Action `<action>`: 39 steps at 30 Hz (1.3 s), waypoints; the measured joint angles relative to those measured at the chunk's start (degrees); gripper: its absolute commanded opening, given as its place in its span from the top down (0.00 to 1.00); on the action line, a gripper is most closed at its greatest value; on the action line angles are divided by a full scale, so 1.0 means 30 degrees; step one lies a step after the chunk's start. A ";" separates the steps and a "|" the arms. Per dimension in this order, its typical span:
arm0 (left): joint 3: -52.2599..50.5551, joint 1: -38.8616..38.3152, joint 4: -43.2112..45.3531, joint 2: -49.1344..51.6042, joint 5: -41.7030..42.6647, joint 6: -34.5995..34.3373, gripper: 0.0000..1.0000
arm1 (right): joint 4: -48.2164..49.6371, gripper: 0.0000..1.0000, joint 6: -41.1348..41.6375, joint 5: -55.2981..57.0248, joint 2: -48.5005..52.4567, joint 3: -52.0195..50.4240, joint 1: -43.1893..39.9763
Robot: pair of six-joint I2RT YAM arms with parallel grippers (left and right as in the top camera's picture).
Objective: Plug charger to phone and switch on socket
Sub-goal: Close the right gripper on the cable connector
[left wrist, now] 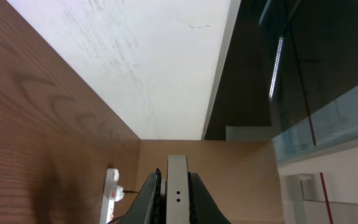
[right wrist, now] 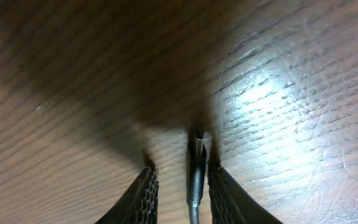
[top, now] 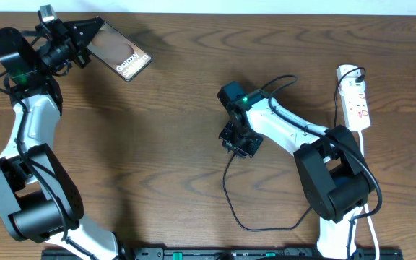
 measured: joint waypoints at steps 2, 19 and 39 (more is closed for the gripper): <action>0.0000 0.0000 0.0000 0.0000 0.0000 0.0007 0.93 | -0.0036 0.78 -0.0007 0.0036 0.0000 0.0000 0.0000; 0.0000 0.0000 0.0000 0.0000 0.0000 0.0029 0.92 | -0.0539 0.81 0.0000 0.0058 0.0000 0.0000 0.0000; 0.0000 0.0000 0.0000 0.0000 0.0000 0.0036 0.93 | -0.0525 0.99 -0.0058 0.0066 0.0007 0.0000 0.0000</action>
